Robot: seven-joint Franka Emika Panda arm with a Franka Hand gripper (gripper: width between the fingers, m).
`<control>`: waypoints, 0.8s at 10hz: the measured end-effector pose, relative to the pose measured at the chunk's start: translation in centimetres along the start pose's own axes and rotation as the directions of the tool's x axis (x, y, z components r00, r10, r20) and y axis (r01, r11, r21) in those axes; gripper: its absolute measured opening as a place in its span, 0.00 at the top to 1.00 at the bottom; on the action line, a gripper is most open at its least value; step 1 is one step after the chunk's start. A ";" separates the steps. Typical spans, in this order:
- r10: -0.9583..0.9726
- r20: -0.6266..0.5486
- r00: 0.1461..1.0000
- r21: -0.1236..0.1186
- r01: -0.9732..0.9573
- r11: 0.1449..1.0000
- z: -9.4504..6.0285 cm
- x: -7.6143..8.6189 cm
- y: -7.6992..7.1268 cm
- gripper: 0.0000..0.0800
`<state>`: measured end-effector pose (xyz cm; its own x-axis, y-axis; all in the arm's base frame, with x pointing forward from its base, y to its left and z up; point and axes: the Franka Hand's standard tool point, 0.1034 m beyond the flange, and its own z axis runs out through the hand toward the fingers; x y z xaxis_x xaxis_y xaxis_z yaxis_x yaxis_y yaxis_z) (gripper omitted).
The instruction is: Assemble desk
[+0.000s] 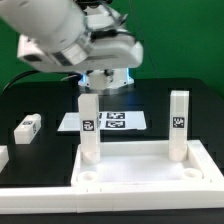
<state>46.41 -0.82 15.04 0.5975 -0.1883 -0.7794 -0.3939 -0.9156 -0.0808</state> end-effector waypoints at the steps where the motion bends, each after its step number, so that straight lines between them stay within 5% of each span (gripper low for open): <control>1: 0.025 -0.017 1.000 -0.001 -0.025 1.000 -1.2 -0.2 -1.5 0.64; 3: 0.042 -0.047 0.998 0.020 -0.041 0.999 -2.0 0.6 -1.6 0.64; 6: 0.050 -0.255 0.966 0.044 -0.040 0.998 -2.9 1.1 -2.9 0.64; 8: 0.034 -0.497 0.867 0.026 -0.025 0.999 -6.7 1.2 -6.4 0.64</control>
Offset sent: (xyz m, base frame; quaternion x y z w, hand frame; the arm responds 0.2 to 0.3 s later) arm 0.0000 0.0000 0.0000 0.0000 0.1296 0.0000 0.9916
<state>54.40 2.45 18.78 0.8517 -0.3715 -0.3696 -0.4265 -0.9012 -0.0770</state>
